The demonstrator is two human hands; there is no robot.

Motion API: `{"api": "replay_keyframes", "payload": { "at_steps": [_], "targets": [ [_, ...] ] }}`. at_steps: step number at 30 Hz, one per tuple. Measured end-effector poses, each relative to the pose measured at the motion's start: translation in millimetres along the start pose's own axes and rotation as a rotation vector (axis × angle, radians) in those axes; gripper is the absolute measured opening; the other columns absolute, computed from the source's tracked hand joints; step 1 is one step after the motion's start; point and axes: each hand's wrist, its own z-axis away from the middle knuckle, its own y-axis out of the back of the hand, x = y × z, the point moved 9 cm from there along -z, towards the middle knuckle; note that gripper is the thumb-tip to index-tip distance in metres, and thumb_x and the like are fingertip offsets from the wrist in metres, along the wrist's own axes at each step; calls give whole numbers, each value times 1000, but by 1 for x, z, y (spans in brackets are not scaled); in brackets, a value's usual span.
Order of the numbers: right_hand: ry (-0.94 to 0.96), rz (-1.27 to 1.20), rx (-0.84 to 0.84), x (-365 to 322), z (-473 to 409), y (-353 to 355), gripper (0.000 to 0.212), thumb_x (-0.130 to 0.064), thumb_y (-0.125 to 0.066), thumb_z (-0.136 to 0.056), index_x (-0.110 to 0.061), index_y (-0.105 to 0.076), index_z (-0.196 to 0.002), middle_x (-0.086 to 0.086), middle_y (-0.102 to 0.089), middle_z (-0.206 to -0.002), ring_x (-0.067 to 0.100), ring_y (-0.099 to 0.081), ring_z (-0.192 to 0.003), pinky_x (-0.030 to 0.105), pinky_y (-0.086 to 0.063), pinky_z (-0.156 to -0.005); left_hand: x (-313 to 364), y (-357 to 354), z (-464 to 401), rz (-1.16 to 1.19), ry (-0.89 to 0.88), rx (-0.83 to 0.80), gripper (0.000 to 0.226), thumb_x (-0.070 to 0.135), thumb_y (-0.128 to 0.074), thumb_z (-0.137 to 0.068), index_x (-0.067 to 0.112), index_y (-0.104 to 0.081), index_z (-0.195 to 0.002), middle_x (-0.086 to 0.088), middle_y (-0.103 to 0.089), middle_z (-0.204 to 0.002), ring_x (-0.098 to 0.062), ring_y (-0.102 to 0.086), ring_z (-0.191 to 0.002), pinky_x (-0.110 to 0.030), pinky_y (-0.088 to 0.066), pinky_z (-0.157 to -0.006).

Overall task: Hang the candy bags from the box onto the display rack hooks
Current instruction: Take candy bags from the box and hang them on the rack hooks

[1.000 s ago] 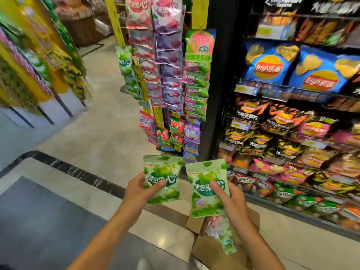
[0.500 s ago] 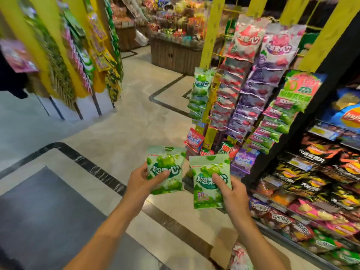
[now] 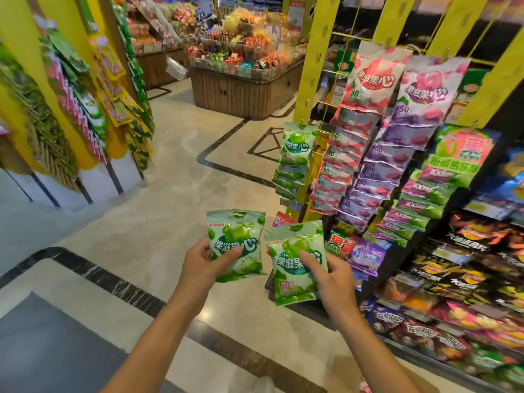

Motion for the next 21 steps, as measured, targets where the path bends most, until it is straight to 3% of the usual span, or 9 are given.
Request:
{"api": "replay_keyframes", "payload": {
  "at_steps": [4,9,12,15,18,21],
  "targets": [
    [48,-39,19,-10,-57,-14,8,-21,-70,-91,-17,-78,-90,2,-79,-86,21,-76,-81,42,-59,-68,19,-5,-56,-25,-14,-21,36,13,-77,-83,9,-66,-117,-8,-76,-108,-29,-74,-97,-44,-60,-84],
    [43,-97,0,-25,-139,-40,14,-26,-68,-94,-16,-75,-101,0,-79,-92,17,-76,-84,33,-59,-69,56,-11,-133,-45,-52,-27,36,11,-77,-82,10,-66,-117,-7,-77,-106,-28,-75,-96,-34,-62,-75],
    [79,-109,-4,-43,-182,-45,14,-23,-66,-95,-17,-73,-105,-3,-79,-94,10,-75,-84,21,-56,-67,71,-23,-176,-43,-67,-40,37,12,-78,-82,9,-66,-116,-8,-77,-106,-28,-75,-95,-35,-62,-75],
    [114,-52,36,-52,-215,-44,13,-26,-66,-95,-17,-74,-102,-12,-75,-82,0,-67,-72,12,-48,-62,83,-31,-217,-37,-76,-67,33,12,-77,-82,9,-67,-114,-7,-77,-104,-26,-75,-93,-32,-62,-71],
    [138,-22,87,-54,-245,-42,13,-27,-66,-95,-16,-72,-92,-20,-63,-61,-4,-55,-57,12,-41,-57,88,-38,-262,-26,-79,-105,33,9,-76,-83,9,-66,-115,-6,-78,-103,-26,-76,-92,-30,-62,-69],
    [143,13,190,-59,-263,-43,16,-33,-66,-95,-18,-73,-95,-12,-68,-72,4,-61,-66,19,-45,-62,96,-48,-307,0,-75,-169,34,10,-77,-82,10,-66,-115,-6,-78,-103,-25,-76,-92,-31,-62,-70]
  ]
}}
